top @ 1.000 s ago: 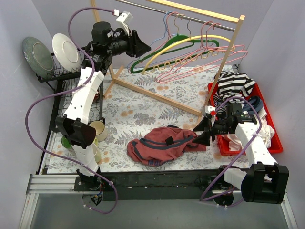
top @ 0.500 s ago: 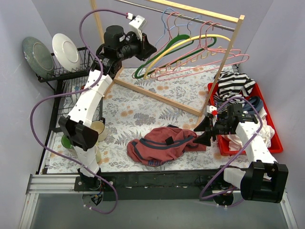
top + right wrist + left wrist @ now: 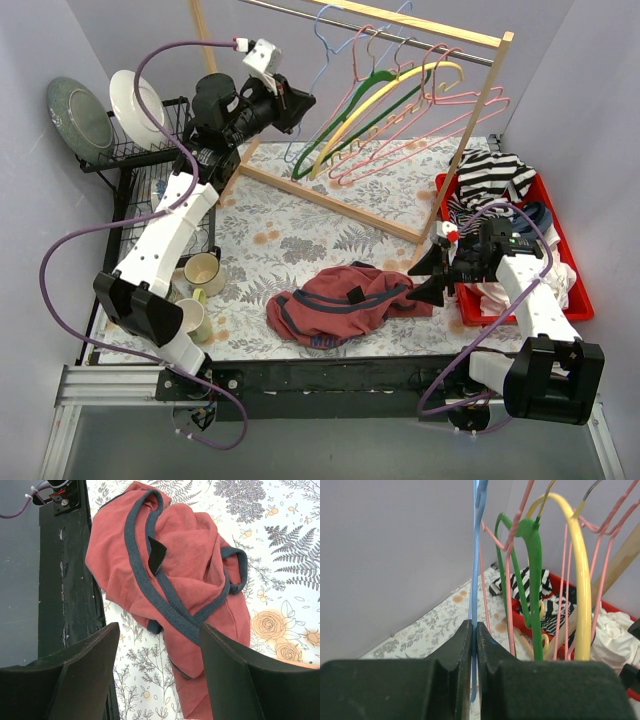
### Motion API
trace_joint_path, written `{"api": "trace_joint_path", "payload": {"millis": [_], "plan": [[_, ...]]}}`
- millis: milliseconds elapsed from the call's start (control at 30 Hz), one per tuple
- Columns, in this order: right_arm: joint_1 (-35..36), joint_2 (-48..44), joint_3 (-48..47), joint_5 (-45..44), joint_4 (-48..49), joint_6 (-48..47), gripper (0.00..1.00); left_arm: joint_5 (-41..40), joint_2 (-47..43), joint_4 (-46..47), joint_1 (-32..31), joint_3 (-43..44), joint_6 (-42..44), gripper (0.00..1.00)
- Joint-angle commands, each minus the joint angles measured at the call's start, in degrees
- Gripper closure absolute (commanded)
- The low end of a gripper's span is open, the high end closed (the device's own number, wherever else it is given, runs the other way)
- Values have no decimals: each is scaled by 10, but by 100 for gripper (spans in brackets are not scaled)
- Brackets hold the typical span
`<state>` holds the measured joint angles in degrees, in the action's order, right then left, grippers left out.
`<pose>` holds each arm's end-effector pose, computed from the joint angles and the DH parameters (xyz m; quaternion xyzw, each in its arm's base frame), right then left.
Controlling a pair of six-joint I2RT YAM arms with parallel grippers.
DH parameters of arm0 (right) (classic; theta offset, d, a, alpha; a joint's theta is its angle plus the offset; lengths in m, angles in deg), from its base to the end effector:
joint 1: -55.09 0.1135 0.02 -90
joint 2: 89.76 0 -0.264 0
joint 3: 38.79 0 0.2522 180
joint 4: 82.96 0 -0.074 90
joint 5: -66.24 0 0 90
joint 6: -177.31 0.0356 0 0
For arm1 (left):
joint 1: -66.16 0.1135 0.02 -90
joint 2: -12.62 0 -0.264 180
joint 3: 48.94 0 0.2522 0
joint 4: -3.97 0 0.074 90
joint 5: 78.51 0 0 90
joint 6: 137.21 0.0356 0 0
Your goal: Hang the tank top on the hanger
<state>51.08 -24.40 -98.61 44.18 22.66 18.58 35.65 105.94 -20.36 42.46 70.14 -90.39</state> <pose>0.1781 0.0206 0.2431 -0.4836 0.6716 0.4050 0.3887 0.3319 -0.1616 0.4893 0.0321 0.6983 -0.5077 0.5036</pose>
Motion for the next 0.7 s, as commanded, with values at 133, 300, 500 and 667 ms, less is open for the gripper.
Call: {"api": "trace_joint_path", "payload": {"millis": [133,300,500,667], "plan": [[-10,2,-23,25,-26,-24,27,-4,-44,75,14,-27,-38,100],[-13,3,-25,26,-34,-33,27,-45,-98,83,23,-84,-31,100],[-19,4,-27,27,-42,-44,27,-128,-204,85,30,-217,-29,100],[-21,2,-31,25,-49,-54,27,-155,-303,16,30,-303,-25,100]]}}
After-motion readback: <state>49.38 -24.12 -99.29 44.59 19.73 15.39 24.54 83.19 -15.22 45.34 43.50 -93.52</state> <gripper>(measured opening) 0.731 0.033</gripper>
